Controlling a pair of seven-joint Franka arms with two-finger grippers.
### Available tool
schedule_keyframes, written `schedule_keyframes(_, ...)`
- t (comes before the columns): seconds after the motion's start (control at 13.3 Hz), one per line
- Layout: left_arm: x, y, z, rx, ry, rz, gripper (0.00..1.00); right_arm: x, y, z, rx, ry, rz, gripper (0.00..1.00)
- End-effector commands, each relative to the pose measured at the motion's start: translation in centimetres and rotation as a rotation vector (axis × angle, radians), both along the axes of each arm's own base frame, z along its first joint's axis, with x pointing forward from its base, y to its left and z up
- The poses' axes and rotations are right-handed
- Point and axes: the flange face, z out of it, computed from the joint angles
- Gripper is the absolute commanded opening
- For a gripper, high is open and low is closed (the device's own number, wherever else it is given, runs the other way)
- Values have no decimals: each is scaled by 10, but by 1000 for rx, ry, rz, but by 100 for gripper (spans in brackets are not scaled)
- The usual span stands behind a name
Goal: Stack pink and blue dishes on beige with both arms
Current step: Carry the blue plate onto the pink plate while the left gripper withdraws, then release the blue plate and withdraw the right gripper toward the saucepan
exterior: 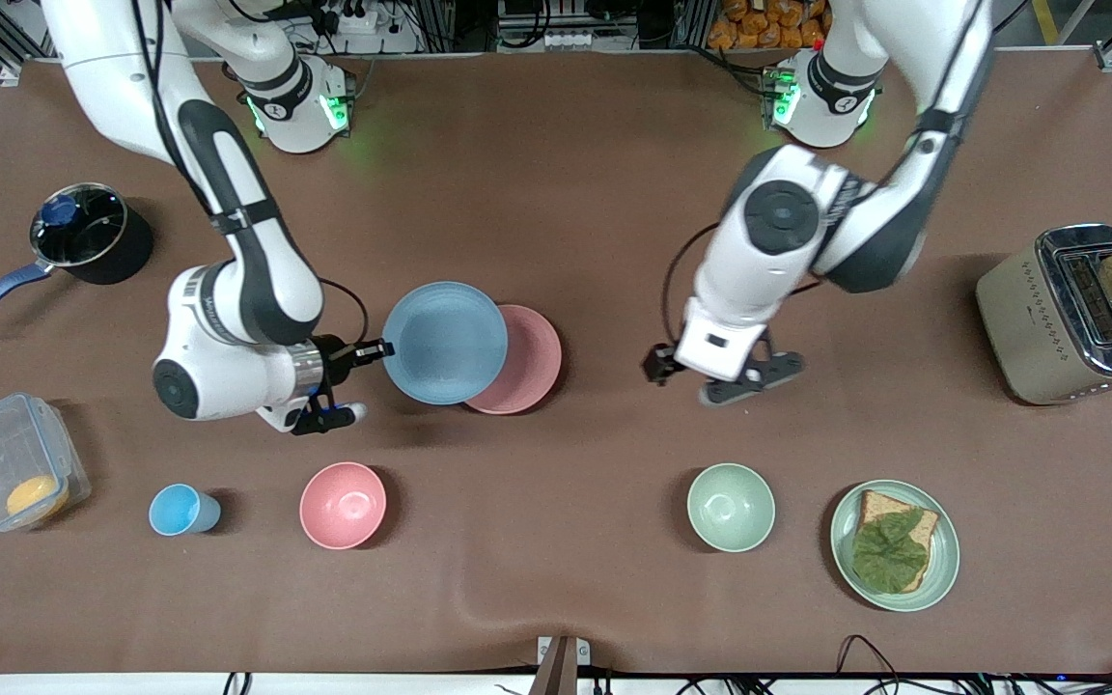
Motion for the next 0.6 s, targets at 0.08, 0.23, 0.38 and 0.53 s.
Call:
schedule_keyframes(0.08, -2, 83, 58, 79, 27, -82, 100, -3, 39, -13, -33, -35, -66, 0)
schedule_keyframes(0.23, -9, 111, 89, 90, 36, -78, 100, -5, 53, -19, -46, -53, -77, 0)
schedule_keyframes(0.38, -21, 135, 116, 104, 54, -99, 100, -9, 61, -24, -59, -44, -89, 0)
schedule_keyframes(0.53, -37, 152, 145, 63, 84, -70, 100, -15, 74, -29, -69, -38, -86, 0)
